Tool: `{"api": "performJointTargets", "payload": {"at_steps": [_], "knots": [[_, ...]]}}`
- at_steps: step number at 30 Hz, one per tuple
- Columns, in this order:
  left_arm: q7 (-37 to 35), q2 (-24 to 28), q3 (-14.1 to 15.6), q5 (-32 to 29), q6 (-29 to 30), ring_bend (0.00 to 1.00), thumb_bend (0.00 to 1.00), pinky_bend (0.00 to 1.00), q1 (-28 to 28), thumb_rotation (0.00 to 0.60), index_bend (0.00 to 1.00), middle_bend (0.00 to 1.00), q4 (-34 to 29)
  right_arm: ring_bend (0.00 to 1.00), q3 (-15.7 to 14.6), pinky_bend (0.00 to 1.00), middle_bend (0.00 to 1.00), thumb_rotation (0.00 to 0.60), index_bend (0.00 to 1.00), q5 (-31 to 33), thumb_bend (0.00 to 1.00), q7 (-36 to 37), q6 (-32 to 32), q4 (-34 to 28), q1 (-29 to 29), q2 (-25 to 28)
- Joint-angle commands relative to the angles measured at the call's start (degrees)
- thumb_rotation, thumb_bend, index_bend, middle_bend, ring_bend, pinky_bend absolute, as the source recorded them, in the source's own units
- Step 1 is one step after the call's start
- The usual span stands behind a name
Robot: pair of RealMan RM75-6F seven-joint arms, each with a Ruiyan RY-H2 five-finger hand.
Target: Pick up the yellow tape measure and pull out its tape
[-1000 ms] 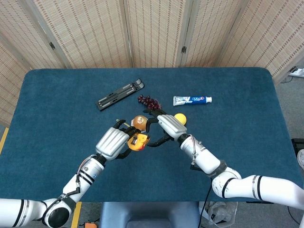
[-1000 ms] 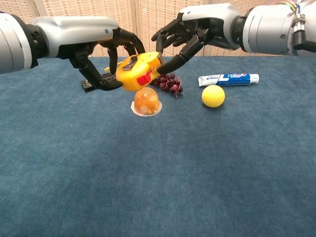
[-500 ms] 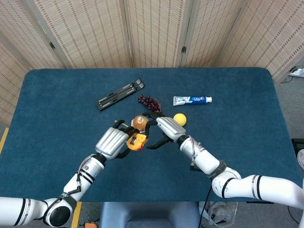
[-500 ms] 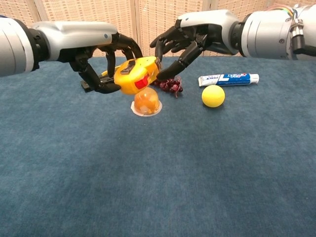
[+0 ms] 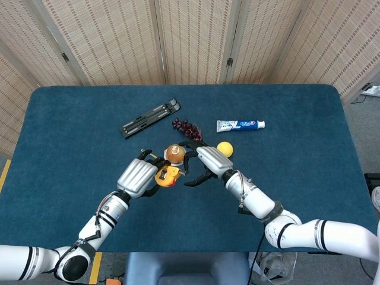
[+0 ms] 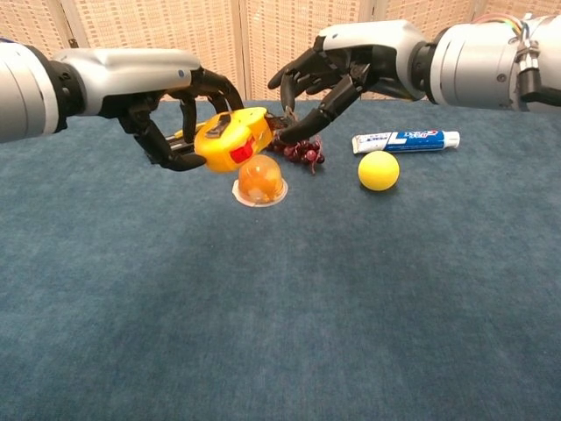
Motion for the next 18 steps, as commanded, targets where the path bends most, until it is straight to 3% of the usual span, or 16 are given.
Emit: {"api": "performJointTargets", "payload": {"at_steps": [1,18], "knots": [[-0.1,0.0,0.1,0.1,0.1,0.45,0.43,0.13,0.0,0.6,0.53,0.51,0.1,0.14,0.0,0.0,0.15,0.6,0.58,0.1,0.18,-0.1,0.1,0.1,0.1,-0.1],[-1.8,0.1,0.2,-0.2,-0.1,0.45,0.43,0.13,0.0,0.6,0.53,0.51,1.0,0.14,-0.3,0.0,0.16,0.6,0.58,1.9,0.27,-2.1,1.1,0.5,0.6,-0.6]]}}
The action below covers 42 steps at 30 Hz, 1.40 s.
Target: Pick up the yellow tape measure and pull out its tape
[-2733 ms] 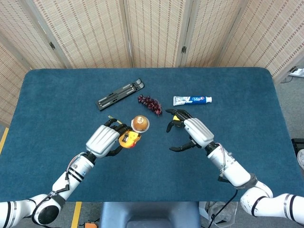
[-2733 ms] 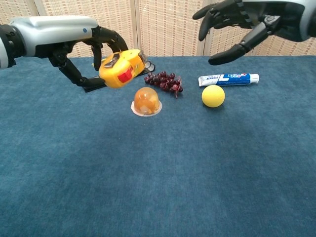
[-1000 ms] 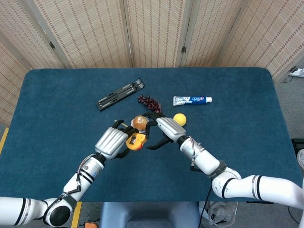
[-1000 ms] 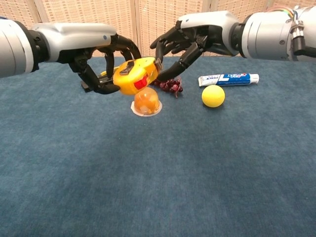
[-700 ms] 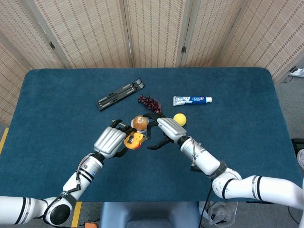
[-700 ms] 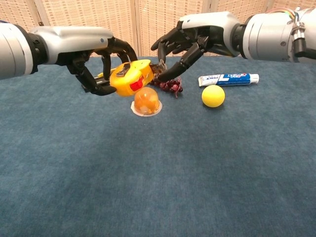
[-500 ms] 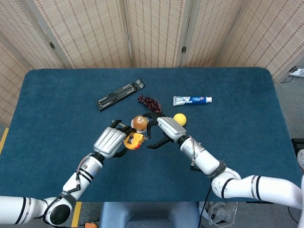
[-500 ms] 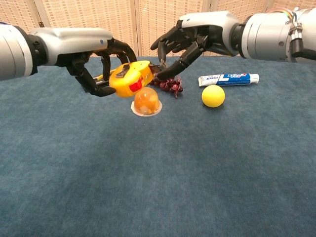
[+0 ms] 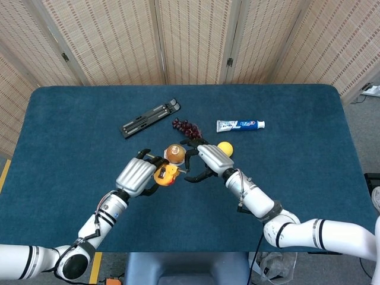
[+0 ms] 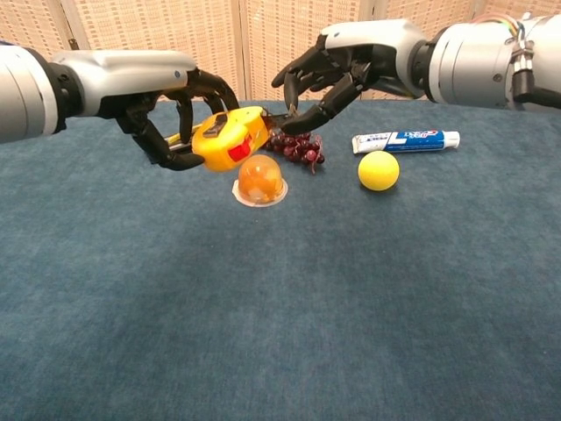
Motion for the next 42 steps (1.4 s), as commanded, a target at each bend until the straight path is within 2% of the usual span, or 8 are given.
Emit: {"api": "performJointTargets", "payload": {"at_steps": [1,9,18,29,37,42], "knots": [[-0.3,0.1,0.1,0.1,0.0,0.45,0.43,0.13,0.1,0.6,0.53,0.51,0.1,0.14,0.0,0.0,0.16,0.6,0.58,0.2,0.29,-0.2,0.0,0.1,0.1,-0.2],[-1.3,0.3,0.3,0.4,-0.2,0.45,0.43,0.13,0.5,0.6,0.53,0.51,0.7,0.15,0.0,0.0,0.17,0.6,0.58,0.9,0.43,-0.9,0.4,0.6,0.4,-0.7],[-2.7,0.5,1.0,1.1,-0.5,0.45,0.43,0.13,1.3,0.6,0.53,0.51,2.5,0.16,0.1,0.0,0.17,0.6,0.58,0.7,0.45,-0.4,0.7,-0.7,-0.3,0.5],[-3.6,0.2,4.1,2.6,-2.5,0.45,0.43,0.14,3.0,0.6,0.52,0.51,8.5,0.16,-1.0,0.0,0.18,0.6,0.6,-4.5,0.45,3.6,1.5,-7.6,-6.3,10.0],[-6.7,0.7,5.6,5.6,-6.2,0.45,0.43,0.13,4.0,0.6,0.53,0.51,13.0,0.16,-2.5,0.0,0.18,0.6,0.6,-13.0,0.45,10.6,2.8,-12.7,-13.2,19.1],[-8.5,0.3,5.9,7.6,-6.4,0.45,0.43,0.13,4.9,0.6,0.53,0.51,15.2,0.16,-3.2,0.0,0.18,0.6,0.6,-18.8,0.45,16.3,3.8,-14.7,-16.8,24.3]]}}
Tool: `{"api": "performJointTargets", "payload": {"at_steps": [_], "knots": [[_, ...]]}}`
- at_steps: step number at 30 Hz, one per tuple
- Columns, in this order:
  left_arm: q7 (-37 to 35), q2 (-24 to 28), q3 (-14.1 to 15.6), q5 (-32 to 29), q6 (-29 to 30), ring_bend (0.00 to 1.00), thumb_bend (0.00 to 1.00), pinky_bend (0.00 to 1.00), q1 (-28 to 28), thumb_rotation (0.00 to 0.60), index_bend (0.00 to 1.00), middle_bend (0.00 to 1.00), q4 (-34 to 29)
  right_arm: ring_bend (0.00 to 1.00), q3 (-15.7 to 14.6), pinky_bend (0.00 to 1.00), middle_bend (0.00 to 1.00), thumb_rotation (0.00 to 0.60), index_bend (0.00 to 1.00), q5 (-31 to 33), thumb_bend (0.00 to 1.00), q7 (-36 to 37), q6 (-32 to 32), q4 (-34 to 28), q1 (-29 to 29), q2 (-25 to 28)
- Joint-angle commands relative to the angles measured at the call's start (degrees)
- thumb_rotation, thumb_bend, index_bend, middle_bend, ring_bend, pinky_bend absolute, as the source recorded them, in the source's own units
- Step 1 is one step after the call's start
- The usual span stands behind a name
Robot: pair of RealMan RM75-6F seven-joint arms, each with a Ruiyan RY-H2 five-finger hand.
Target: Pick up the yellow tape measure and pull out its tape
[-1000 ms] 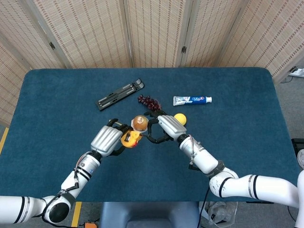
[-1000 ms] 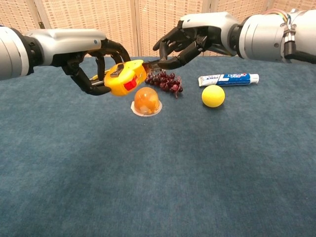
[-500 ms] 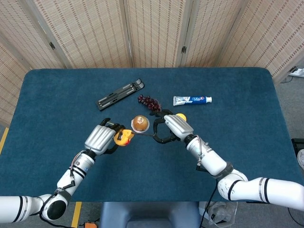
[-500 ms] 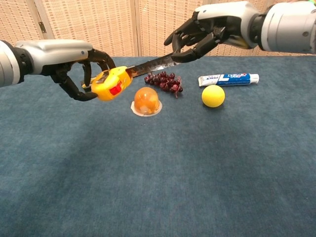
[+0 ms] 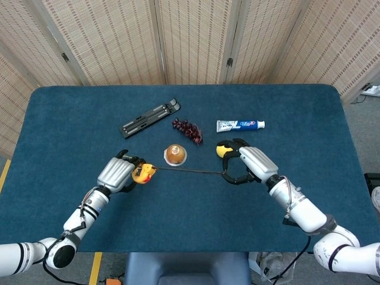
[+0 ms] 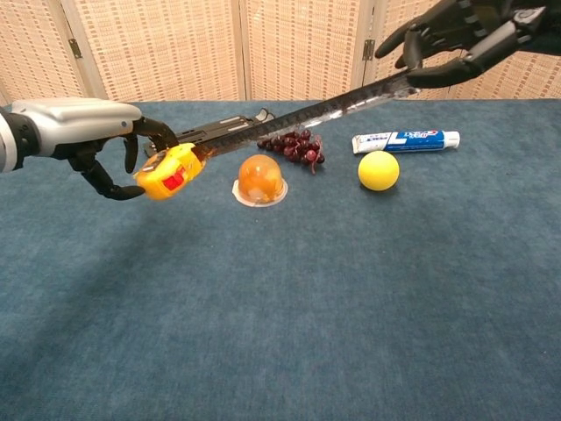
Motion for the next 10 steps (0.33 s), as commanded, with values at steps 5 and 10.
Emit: {"api": "performJointTargets", "payload": {"at_steps": [5,10], "knots": [[-0.9,-0.9,0.5,1.7,-0.5,0.45,0.43,0.13,1.0,0.6,0.53,0.51,3.2,0.16,-1.4,0.0,0.18,0.6,0.6,-8.9,0.45,8.9,3.7,-2.2,-5.8,6.9],[-1.1,-1.7,0.6,1.3,-1.4,0.45,0.43,0.13,1.4,0.6,0.53,0.51,5.4,0.16,-3.0,0.0,0.18,0.6,0.6,-13.6,0.45,13.8,6.0,-1.8,-8.4,9.5]]}}
